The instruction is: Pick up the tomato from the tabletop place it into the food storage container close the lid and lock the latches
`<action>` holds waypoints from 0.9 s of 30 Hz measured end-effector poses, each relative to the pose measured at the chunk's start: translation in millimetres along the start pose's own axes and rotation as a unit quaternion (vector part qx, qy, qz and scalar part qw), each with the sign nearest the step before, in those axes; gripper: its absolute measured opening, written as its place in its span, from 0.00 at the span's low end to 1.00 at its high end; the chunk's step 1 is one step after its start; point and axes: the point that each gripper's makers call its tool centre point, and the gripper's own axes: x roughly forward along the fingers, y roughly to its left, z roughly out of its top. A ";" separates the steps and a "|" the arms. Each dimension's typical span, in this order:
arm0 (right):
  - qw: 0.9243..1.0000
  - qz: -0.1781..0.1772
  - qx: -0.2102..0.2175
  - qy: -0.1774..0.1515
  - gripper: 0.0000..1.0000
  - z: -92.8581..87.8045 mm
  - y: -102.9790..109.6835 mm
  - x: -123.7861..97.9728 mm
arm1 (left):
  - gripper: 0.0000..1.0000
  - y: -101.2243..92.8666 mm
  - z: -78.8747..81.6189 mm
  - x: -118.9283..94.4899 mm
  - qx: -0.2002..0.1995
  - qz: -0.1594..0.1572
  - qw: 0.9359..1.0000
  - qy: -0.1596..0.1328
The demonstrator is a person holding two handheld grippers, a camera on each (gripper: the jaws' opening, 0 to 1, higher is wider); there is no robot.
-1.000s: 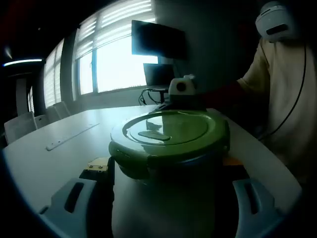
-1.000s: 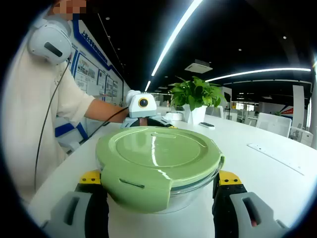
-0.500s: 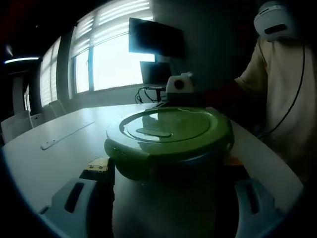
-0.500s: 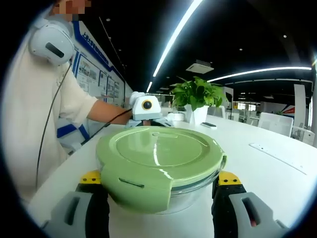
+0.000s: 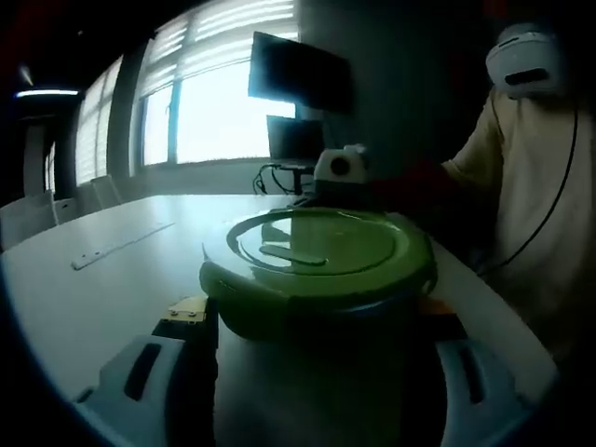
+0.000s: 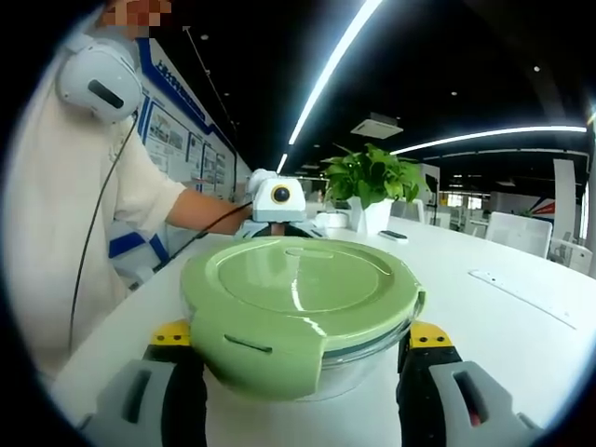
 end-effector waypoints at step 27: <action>1.000 -0.009 -0.024 0.016 0.79 35.8 -43.3 -9.6 | 0.70 39.0 41.7 7.3 0.034 0.004 0.999 0.009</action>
